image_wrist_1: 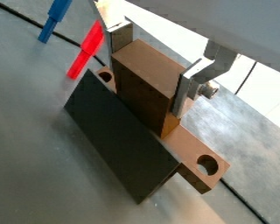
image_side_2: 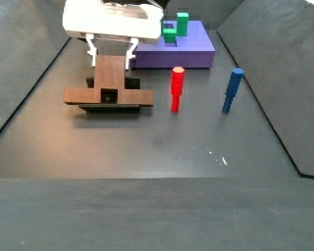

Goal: Pick up the brown object. Move up. Place the brown object on the fixture. Regrasp the brown object. Move to above the board. Insert the brown object.
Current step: Regrasp the brown object, then move to above the board.

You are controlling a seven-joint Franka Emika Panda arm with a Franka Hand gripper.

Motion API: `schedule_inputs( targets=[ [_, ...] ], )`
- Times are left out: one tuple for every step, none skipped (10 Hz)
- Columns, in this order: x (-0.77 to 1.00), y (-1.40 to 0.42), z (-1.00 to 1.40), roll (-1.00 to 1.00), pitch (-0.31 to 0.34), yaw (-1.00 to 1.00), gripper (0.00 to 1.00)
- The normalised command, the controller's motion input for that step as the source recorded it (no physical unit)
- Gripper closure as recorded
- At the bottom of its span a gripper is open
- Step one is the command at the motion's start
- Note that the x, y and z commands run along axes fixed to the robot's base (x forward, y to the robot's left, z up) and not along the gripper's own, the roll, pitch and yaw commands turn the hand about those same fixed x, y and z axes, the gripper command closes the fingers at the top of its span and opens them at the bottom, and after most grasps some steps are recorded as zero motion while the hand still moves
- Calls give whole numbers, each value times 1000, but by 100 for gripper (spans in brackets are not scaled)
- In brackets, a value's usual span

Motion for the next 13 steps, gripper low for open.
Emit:
schedule_inputs(
  targets=[
    [0,0,0,0,0,0,100],
    [0,0,0,0,0,0,100],
    [0,0,0,0,0,0,100],
    [0,0,0,0,0,0,100],
    [0,0,1400,0,0,0,100],
    [-15,-24,1400,-9,10,-8,100],
    [-38,-27,1400,-47,18,-12,100],
    [-30,-3,1400,-28,5,1,100],
    [-11,-22,1400,-16,37,0,100],
    [-20,-33,1400,-4,40,-4,100],
    [-10,-18,1400,-5,40,1,100],
    [9,-15,660,-1,63,4,100],
    [25,-21,430,3,69,11,100]
  ],
)
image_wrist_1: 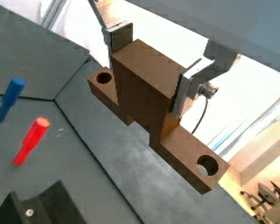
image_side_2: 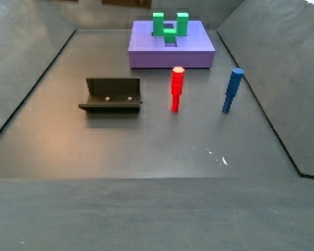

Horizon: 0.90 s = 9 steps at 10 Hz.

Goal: Pick up the brown object. Move up. Place the brown object on the fixture. Regrasp the brown object. Move to above the board. Insert the brown object.
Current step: Move to above the board.

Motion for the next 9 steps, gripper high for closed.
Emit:
schedule_inputs(
  targets=[
    [39,-20,208,4,90,23,100],
    [-988,-1400,305,-1000,175,-152,100],
    [-1008,-1400,290,-1000,169,-149,100],
    [-1099,-1400,309,-1000,156,-130,100],
    [-1107,-1400,294,-1000,162,-121,100],
    [-1097,-1400,313,-1000,169,-103,100],
    [-724,-889,195,-1000,172,-93,100],
    [-416,-471,101,-1000,170,-81,100],
    [-218,-228,40,-1000,169,-68,100]
  ],
)
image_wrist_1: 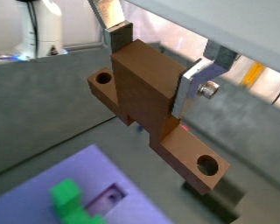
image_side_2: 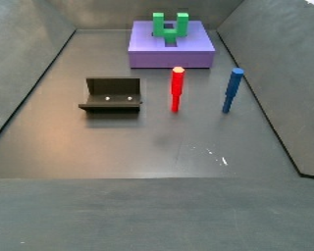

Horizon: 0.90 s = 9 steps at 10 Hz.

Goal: Pick up the brown object. Move up. Place the brown object on the fixture. Regrasp the brown object. Move to above the board. Insert the brown object.
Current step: Move to above the board, then insert the brown object.

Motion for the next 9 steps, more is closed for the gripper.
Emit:
schedule_inputs(
  targets=[
    [-112,-70,28,-1000,149,-47,100],
    [-73,-6,2,-1000,129,-35,100],
    [-61,17,12,-738,71,-17,100],
    [-59,16,2,-520,31,-11,100],
    [-52,12,0,-401,11,-5,100],
    [-36,15,3,-205,-10,-9,100],
    [0,143,-66,-31,0,-100,100],
    [0,146,-194,-233,-84,-289,100],
    [-54,140,-194,-436,-194,-394,100]
  ],
)
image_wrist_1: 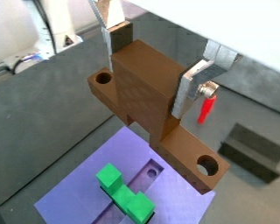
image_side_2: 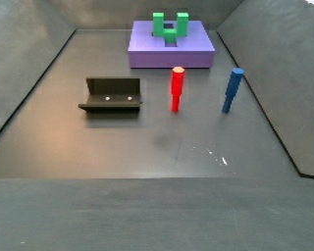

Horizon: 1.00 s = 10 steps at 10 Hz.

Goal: Pick up the brown object. Move up. Place the brown object on the fixture. Regrasp the brown object. Move to above the board. Insert the brown object.
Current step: Insert the brown object.

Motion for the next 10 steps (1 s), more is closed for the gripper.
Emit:
schedule_inputs(
  targets=[
    [-34,26,-46,-500,-244,-483,100],
    [-3,0,0,-500,-263,-497,100],
    [0,0,0,-500,-267,-497,100],
    [-151,0,-223,-369,-277,-686,100],
    [-174,0,-406,-216,-276,-614,100],
    [-251,0,-314,-100,-229,-771,100],
    [-217,0,-389,-120,-180,-849,100],
    [-106,0,-394,-126,-140,-937,100],
    [-20,-43,-346,-113,-136,-966,100],
    [0,-83,-314,-83,-167,-983,100]
  ],
)
